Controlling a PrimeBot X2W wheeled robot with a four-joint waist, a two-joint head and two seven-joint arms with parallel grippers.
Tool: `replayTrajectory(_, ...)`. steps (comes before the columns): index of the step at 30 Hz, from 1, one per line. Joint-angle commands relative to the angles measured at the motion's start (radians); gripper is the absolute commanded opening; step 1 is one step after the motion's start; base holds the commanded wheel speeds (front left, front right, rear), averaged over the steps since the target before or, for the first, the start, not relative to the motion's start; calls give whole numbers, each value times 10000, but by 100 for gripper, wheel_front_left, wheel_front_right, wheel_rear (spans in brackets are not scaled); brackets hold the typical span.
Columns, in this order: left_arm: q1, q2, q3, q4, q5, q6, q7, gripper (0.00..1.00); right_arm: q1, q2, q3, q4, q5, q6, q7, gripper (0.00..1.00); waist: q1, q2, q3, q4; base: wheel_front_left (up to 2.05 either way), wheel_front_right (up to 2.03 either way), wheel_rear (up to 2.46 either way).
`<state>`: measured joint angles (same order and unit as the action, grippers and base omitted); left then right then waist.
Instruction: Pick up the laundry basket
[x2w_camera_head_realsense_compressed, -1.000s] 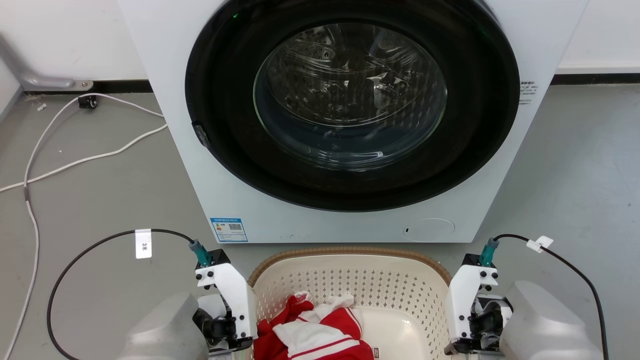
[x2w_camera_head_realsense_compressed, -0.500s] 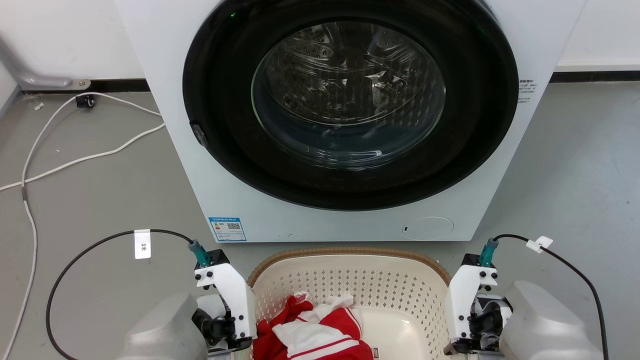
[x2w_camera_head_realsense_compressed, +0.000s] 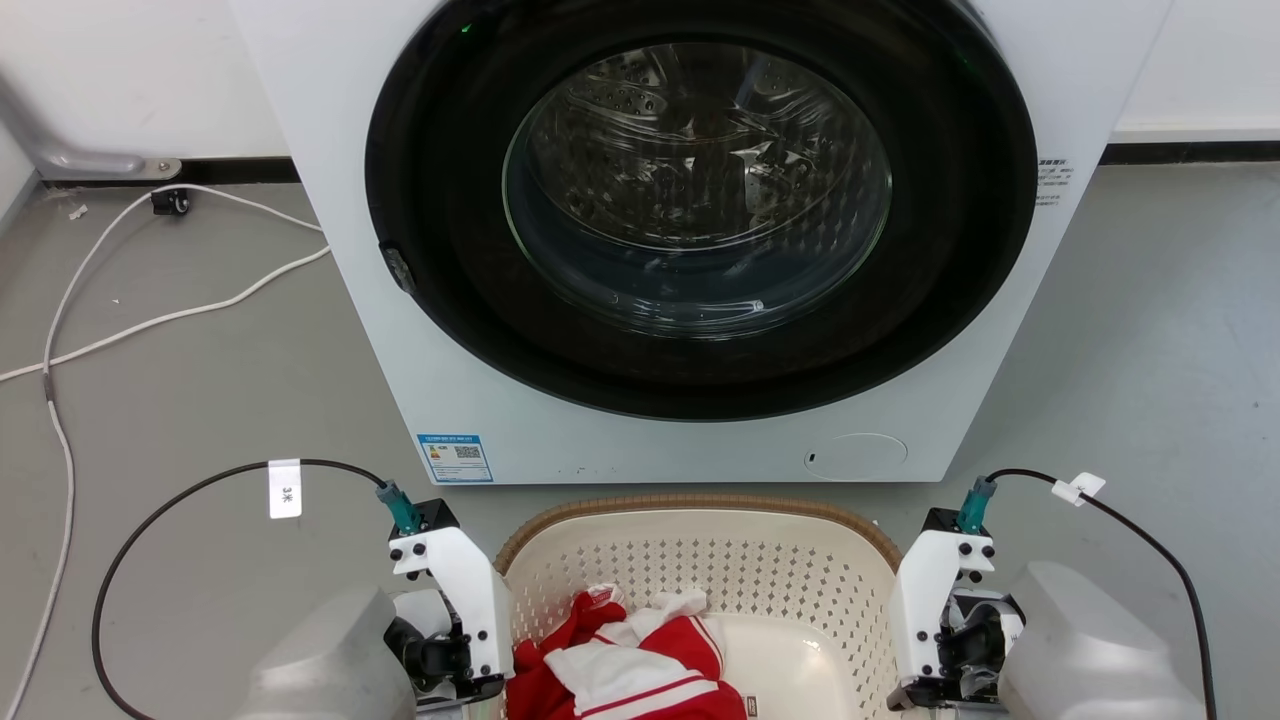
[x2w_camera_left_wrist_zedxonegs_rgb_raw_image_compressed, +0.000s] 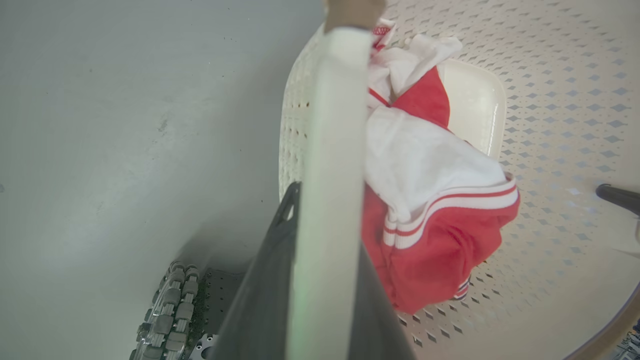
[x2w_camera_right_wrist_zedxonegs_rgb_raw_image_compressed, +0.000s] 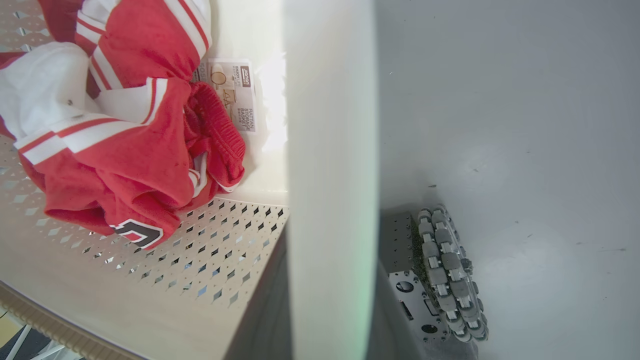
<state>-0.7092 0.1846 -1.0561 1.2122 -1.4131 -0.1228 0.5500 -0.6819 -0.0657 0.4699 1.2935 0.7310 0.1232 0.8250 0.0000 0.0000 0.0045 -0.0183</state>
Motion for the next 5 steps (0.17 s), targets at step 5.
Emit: replayTrajectory(5,-1,-291,26,-167,-173,-146,-113,0,-18,291,-29,-86,172,141,38,0,0,0,-9,-5,0,0,0)
